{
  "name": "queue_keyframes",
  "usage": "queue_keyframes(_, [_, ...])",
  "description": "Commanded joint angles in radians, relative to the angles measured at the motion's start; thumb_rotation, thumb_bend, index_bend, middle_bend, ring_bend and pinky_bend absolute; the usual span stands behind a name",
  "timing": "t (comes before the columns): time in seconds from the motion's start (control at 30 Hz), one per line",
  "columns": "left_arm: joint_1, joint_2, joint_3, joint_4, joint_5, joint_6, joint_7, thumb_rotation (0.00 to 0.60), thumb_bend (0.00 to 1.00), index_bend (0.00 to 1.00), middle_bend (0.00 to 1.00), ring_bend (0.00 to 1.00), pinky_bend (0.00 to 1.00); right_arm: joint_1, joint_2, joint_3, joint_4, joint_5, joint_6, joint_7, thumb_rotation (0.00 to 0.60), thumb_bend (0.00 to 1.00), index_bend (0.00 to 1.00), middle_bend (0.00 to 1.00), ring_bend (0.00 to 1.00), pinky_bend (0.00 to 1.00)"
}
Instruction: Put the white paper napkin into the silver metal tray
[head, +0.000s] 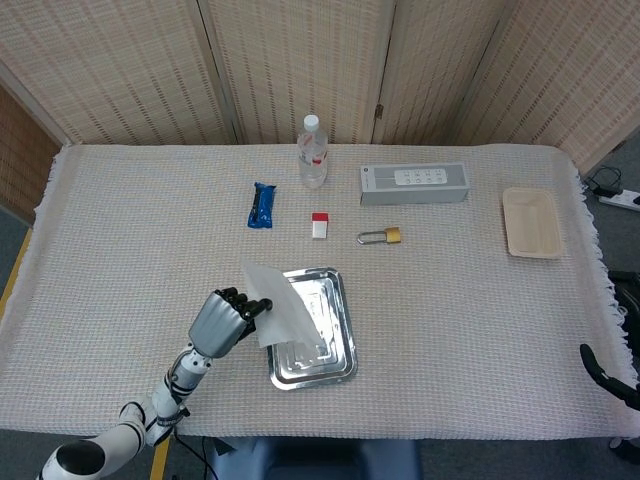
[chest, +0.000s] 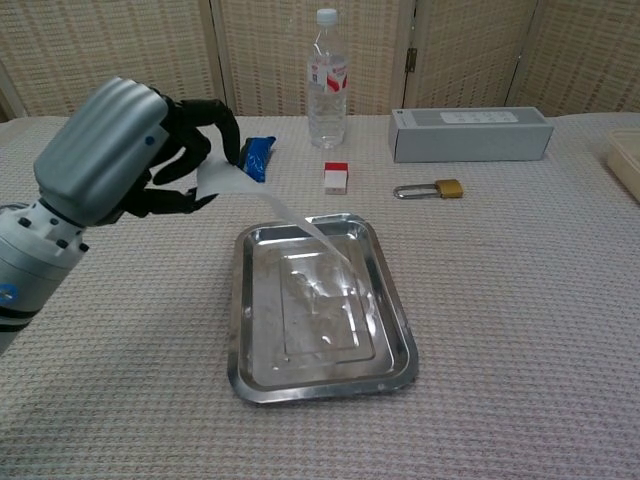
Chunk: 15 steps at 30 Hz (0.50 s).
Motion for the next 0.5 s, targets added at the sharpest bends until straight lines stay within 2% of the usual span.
queue_keyframes(0.03, [0.023,-0.016,0.031,-0.004,0.011,-0.037,0.008,0.600,0.61,0.58,1.00,1.00,1.00,-0.006,0.004,0.002,0.002,-0.001,0.009,0.011,0.600,0.40,0.00,0.00,0.00,0.00])
queue_keyframes(0.27, [0.074,-0.023,0.080,-0.048,0.018,-0.116,0.003,0.600,0.61,0.56,1.00,1.00,1.00,-0.013,0.023,0.001,-0.002,0.002,0.018,0.080,0.600,0.40,0.00,0.00,0.00,0.00])
queue_keyframes(0.5, [0.083,-0.033,0.089,-0.048,0.016,-0.188,0.023,0.600,0.60,0.52,1.00,1.00,1.00,-0.021,0.035,0.001,0.006,0.001,0.031,0.135,0.600,0.40,0.00,0.00,0.00,0.00])
